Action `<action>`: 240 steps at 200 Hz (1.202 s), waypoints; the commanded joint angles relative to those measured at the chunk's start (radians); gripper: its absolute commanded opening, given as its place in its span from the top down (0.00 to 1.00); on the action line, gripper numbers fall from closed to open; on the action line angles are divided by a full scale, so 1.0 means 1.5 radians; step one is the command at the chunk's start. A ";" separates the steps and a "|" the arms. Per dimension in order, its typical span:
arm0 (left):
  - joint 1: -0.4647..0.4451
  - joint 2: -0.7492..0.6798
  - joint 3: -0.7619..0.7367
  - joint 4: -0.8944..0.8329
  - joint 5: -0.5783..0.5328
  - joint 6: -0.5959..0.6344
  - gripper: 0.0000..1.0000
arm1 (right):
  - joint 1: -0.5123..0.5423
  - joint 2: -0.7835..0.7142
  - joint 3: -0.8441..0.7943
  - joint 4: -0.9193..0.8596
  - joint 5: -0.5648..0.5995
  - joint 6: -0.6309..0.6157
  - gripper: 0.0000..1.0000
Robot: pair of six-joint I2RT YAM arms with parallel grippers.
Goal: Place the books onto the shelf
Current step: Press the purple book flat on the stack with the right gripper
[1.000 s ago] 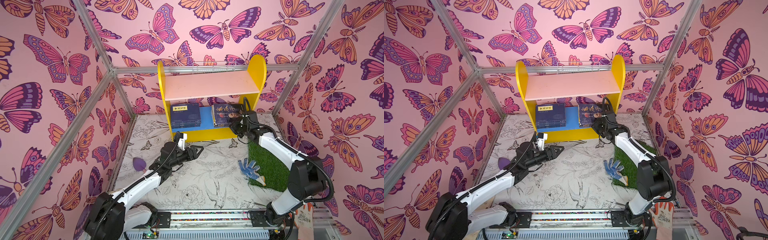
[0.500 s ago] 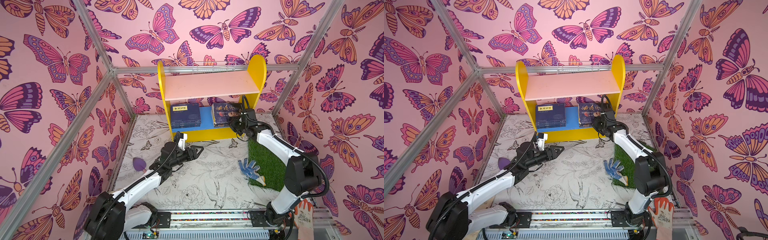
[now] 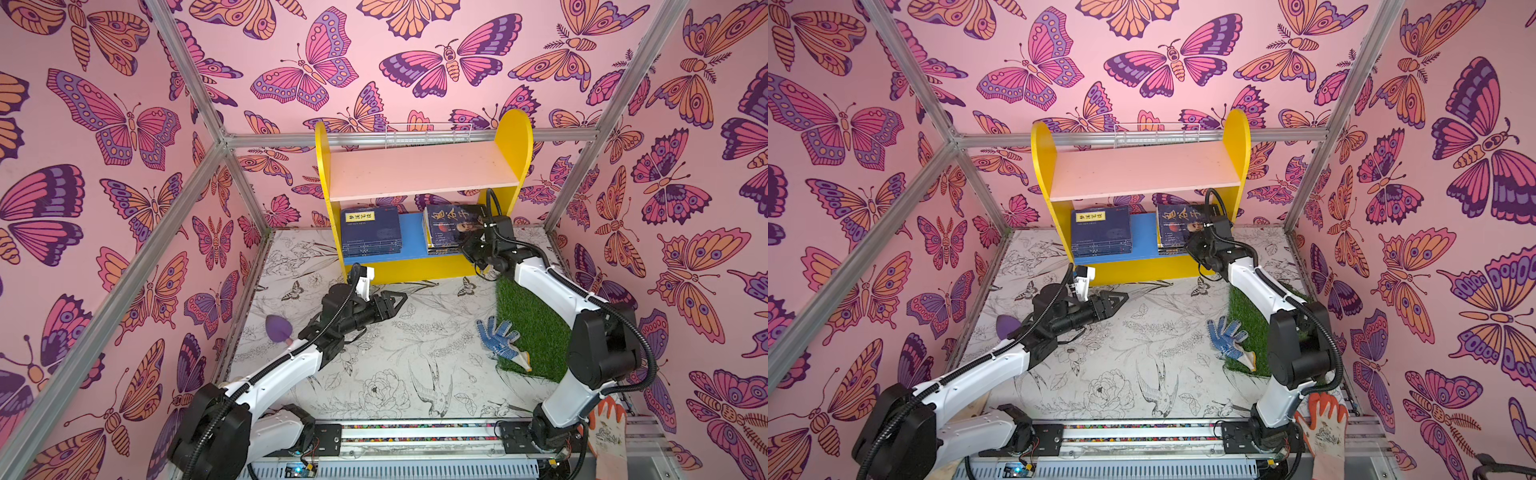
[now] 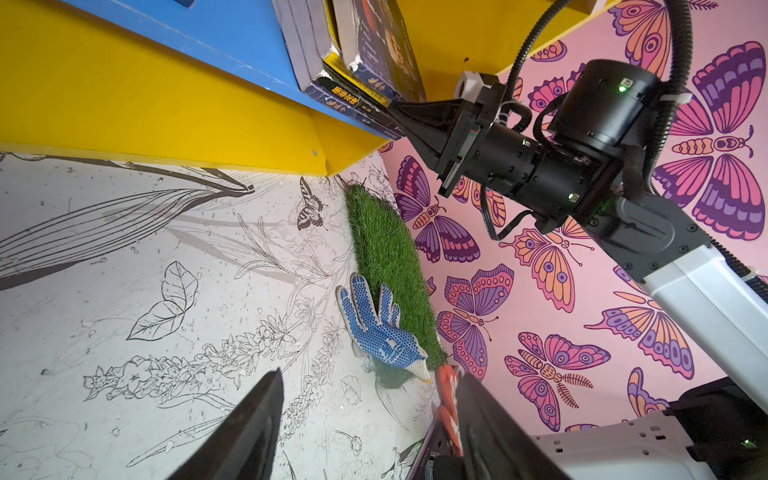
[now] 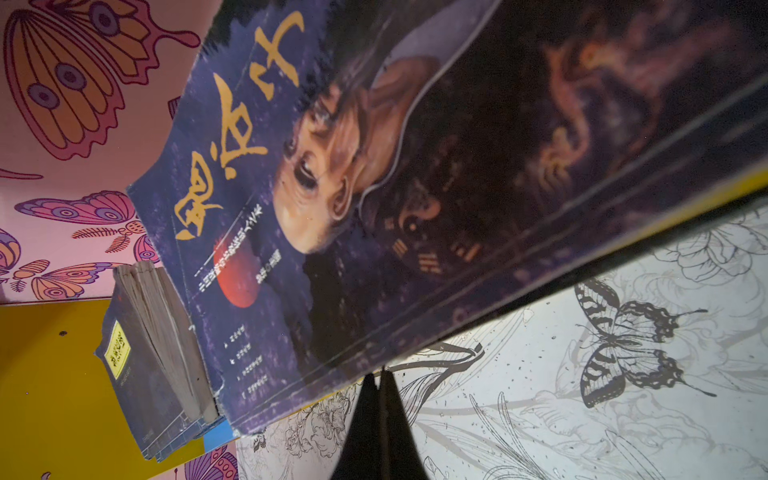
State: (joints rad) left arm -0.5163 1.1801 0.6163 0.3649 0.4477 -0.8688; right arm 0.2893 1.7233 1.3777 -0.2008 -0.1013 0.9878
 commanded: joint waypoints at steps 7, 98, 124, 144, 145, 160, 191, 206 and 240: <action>0.003 0.003 -0.008 -0.006 -0.001 0.008 0.32 | -0.004 0.014 0.011 0.026 -0.023 0.010 0.99; 0.003 0.007 -0.007 -0.006 0.003 0.008 0.32 | 0.009 0.015 0.006 0.049 -0.051 0.028 0.99; 0.003 0.005 -0.009 -0.006 0.002 0.008 0.32 | 0.013 0.020 0.013 0.050 -0.053 0.031 0.99; 0.003 0.001 -0.011 -0.006 0.001 0.009 0.32 | 0.015 0.026 0.018 0.050 -0.055 0.030 0.99; 0.003 0.001 -0.011 -0.006 0.001 0.009 0.32 | 0.015 0.026 0.019 0.050 -0.055 0.030 0.99; 0.003 -0.003 -0.013 -0.006 0.000 0.010 0.32 | 0.017 0.029 0.021 0.051 -0.054 0.031 0.99; 0.003 -0.009 -0.017 -0.010 -0.001 0.011 0.32 | 0.020 0.028 0.026 0.055 -0.054 0.031 0.99; 0.003 -0.010 -0.017 -0.012 -0.001 0.013 0.32 | 0.021 0.030 0.030 0.054 -0.053 0.030 0.99; 0.003 -0.010 -0.015 -0.014 0.000 0.015 0.32 | 0.021 0.038 0.044 0.050 -0.060 0.025 0.99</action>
State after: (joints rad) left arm -0.5163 1.1801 0.6086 0.3611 0.4477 -0.8680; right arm 0.3149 1.7573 1.3853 -0.1463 -0.1814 1.0241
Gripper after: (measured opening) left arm 0.676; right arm 0.016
